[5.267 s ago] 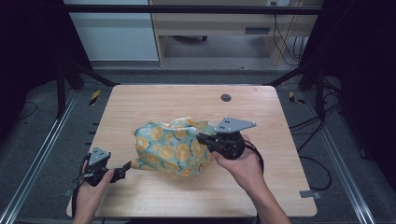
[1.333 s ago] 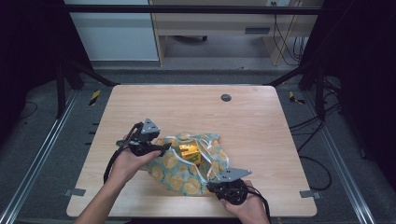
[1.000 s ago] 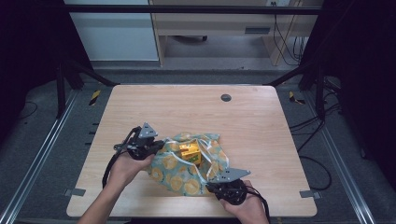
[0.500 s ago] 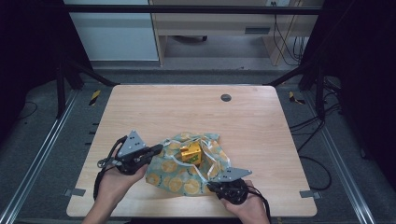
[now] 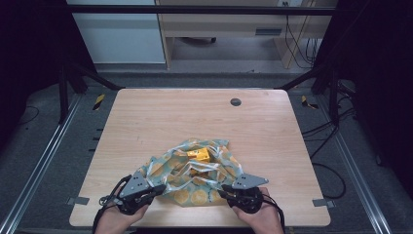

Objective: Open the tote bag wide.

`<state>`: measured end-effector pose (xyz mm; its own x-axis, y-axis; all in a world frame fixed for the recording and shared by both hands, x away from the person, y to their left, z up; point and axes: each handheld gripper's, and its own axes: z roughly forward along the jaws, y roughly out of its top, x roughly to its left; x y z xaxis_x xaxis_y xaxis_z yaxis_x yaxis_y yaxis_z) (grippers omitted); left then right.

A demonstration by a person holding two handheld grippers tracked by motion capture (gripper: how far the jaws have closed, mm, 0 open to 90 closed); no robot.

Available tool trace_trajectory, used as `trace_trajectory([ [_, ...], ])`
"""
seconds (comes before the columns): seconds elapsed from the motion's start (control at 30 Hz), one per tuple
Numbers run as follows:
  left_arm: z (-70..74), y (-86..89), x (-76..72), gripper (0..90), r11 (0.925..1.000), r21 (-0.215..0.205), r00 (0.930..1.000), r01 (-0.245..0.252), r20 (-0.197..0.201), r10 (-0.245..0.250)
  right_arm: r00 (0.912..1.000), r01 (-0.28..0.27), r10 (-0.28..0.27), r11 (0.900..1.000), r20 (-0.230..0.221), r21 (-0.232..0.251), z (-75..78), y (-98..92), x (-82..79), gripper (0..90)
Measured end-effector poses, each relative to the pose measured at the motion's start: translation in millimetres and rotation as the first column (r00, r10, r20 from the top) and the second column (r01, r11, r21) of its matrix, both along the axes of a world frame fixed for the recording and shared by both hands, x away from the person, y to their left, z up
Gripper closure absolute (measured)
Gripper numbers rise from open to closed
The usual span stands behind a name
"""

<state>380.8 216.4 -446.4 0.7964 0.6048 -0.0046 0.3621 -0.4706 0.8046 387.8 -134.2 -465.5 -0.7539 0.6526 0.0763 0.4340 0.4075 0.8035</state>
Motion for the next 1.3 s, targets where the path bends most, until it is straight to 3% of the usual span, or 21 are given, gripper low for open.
trace_trajectory([
  [0.13,-7.3,1.3,-1.2,90.0,0.997,0.076,0.9997,0.013,0.02,-0.015,0.9995,0.017,-0.018,1.0,0.027,0.015,6.8,-4.2,-1.0,65.7],
  [0.27,-12.7,3.5,0.2,90.0,0.9947,0.102,0.9997,0.016,0.018,-0.018,0.9975,0.039,-0.041,0.998,0.057,0.046,19.4,-8.5,-2.4,58.5],
  [0.4,-15.9,6.8,2.1,90.0,0.995,0.099,0.9999,0.008,0.01,-0.009,0.9926,0.073,-0.079,0.995,0.092,0.07,38.4,-13.9,3.9,52.9],
  [0.6,-20.8,9.2,4.3,90.0,0.9927,0.121,1.0,0.006,0.006,-0.007,0.9866,0.118,-0.118,0.993,0.112,0.007,56.9,-9.8,33.3,45.6],
  [0.8,-22.3,11.8,2.0,90.0,0.9901,0.14,0.9999,0.007,0.011,-0.008,0.9898,0.124,-0.118,0.99,0.079,-0.071,43.0,6.6,66.0,38.7],
  [0.93,-24.1,12.6,1.5,90.0,0.9873,0.158,0.9998,0.014,0.008,-0.015,0.9921,0.123,-0.119,0.984,0.039,-0.129,25.1,13.5,75.6,34.5],
  [1.03,-25.5,12.7,1.4,90.0,0.9857,0.167,0.9998,0.02,0.002,-0.021,0.9908,0.135,-0.132,0.982,0.029,-0.134,15.1,13.3,78.2,32.9],
  [1.1,-26.3,12.3,1.5,90.0,0.9851,0.17,0.9998,0.021,0.0,-0.021,0.9902,0.14,-0.138,0.979,0.021,-0.15,9.7,12.2,79.8,37.7],
  [1.27,-27.3,11.4,1.6,90.0,0.9827,0.184,0.9998,0.019,0.003,-0.02,0.9899,0.14,-0.135,0.982,0.041,-0.13,11.3,6.9,82.2,70.0],
  [1.3,-27.3,11.7,1.9,90.0,0.9822,0.187,0.9998,0.019,0.003,-0.02,0.9893,0.144,-0.14,0.981,0.041,-0.127,12.2,5.4,83.1,73.1],
])
